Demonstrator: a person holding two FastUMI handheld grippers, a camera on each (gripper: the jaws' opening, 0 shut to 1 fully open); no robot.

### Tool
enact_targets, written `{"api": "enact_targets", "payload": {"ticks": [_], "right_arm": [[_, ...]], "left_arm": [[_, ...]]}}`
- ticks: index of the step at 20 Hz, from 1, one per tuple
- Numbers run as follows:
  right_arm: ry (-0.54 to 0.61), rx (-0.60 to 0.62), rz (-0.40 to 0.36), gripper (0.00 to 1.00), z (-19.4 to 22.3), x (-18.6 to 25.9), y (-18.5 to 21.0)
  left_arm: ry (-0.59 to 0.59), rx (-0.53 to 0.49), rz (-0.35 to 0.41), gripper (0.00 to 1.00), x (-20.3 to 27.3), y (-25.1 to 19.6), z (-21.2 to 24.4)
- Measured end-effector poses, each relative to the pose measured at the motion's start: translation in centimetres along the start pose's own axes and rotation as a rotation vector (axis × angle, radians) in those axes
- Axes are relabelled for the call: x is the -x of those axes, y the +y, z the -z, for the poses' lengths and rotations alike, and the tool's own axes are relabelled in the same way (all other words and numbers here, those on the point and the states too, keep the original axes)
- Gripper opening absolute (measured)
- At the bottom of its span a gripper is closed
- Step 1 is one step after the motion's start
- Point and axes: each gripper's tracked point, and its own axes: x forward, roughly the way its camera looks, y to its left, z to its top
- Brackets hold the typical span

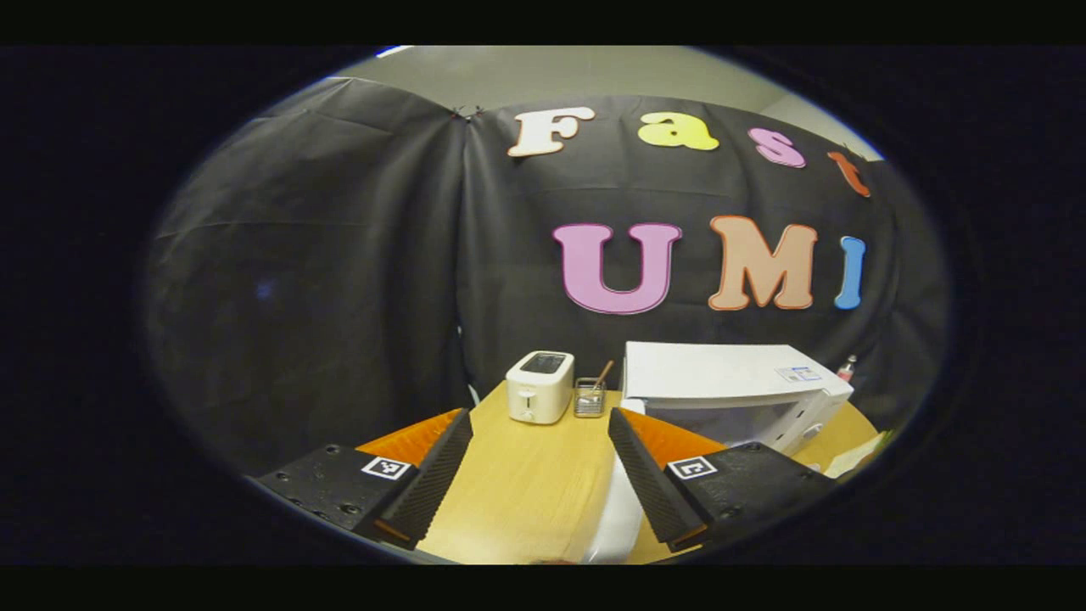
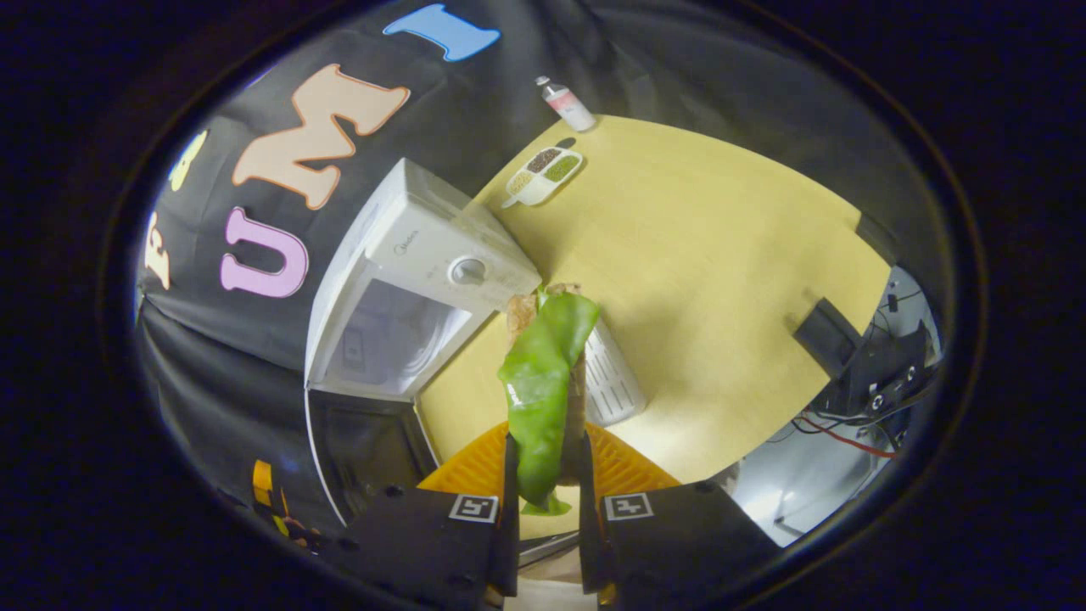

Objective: Open the microwave oven with the left hand, put the food in, and close the microwave oven.

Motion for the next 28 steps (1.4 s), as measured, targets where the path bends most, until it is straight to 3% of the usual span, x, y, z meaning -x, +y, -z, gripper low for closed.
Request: {"api": "enact_targets", "payload": {"ticks": [3,5,7,13,14,15,17,18,22,24,25,26,28], "right_arm": [[-0.054,0.0,-0.021,0.31,1.7,0.8,1.7],[-0.086,-0.003,-0.052,0.31,3.0,0.9,3.1],[-0.104,-0.011,-0.101,0.31,4.4,0.7,5.3],[-0.079,0.036,-0.249,0.3,8.7,-2.9,13.6],[-0.073,0.05,-0.275,0.24,9.2,-3.8,15.1],[-0.067,0.062,-0.297,0.31,9.5,-4.6,16.5],[-0.065,0.091,-0.34,0.28,9.8,-6.4,19.2],[-0.068,0.094,-0.355,0.35,9.8,-7.5,20.2],[-0.062,0.127,-0.355,0.35,9.5,-11.6,23.0],[-0.082,0.146,-0.349,0.35,8.6,-13.2,23.9],[-0.1,0.144,-0.349,0.35,7.9,-14.1,24.4],[-0.117,0.136,-0.351,0.27,7.1,-14.9,24.9],[-0.148,0.123,-0.356,0.27,5.5,-16.6,25.9]], "left_arm": [[0.022,0.023,0.074,0.94,-0.4,-1.3,0.8],[0.025,0.023,0.098,0.91,-0.3,-1.4,1.2],[0.028,0.03,0.113,0.94,-0.1,-1.3,1.5],[0.043,0.026,0.093,0.9,1.4,0.8,2.7],[0.052,0.023,0.089,0.91,1.7,1.3,3.0],[0.057,0.019,0.084,0.94,2.0,1.8,3.2],[0.063,0.013,0.078,0.91,2.5,2.6,3.5],[0.068,0.012,0.078,0.94,2.6,2.9,3.9],[0.078,0.024,0.059,0.91,2.9,4.0,4.5],[0.094,0.038,0.062,0.94,3.1,4.0,5.2],[0.1,0.043,0.061,0.91,3.1,4.1,5.3],[0.102,0.046,0.057,0.95,3.1,4.2,5.4],[0.11,0.046,0.043,0.95,3.2,4.7,5.8]]}}
